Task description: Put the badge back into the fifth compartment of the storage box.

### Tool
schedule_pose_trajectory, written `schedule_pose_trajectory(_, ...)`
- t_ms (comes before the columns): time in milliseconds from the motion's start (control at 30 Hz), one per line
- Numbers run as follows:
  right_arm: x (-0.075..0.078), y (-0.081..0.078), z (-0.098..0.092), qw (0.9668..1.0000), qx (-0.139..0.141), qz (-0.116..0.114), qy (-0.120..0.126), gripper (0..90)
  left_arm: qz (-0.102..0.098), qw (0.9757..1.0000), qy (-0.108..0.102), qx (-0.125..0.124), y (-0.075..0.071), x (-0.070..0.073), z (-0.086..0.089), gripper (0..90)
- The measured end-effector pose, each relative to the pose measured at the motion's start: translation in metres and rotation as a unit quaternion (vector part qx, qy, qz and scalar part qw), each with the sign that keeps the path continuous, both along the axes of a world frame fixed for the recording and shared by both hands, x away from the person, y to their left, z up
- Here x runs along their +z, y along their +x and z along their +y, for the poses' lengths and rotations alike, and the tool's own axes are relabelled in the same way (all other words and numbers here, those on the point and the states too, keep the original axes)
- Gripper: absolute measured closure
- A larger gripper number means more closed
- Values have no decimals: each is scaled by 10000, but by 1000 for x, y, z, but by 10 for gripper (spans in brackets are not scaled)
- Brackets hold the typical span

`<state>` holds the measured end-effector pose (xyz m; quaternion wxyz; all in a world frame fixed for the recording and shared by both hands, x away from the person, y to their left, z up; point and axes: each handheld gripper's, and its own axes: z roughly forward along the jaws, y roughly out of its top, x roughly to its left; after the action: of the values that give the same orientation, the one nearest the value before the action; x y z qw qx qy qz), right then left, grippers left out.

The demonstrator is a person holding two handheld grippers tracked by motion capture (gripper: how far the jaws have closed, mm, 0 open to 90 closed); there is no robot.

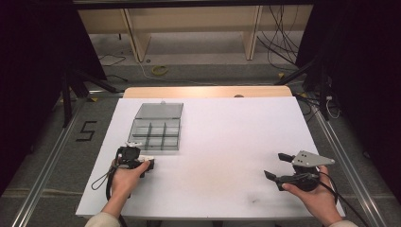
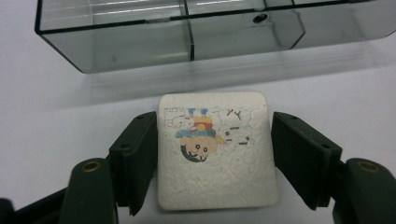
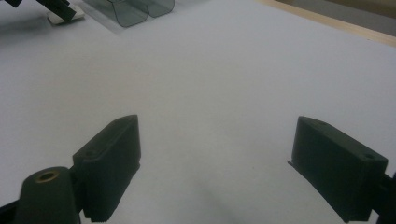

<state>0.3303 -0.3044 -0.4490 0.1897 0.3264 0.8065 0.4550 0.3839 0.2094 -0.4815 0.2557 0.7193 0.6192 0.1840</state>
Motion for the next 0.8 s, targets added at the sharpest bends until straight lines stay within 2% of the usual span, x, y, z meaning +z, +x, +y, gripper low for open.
schedule_pose_trajectory(233, 0, 0, 0, 10000, -1, 3, -5, 163, -112, 9999, -65, -36, -3, 5, -2, 327)
schedule_pose_trajectory(800, -1, 0, 0, 10000, 4, 17, -9, 162, -523, 9984, -211, -16, -10, 21, -3, 327)
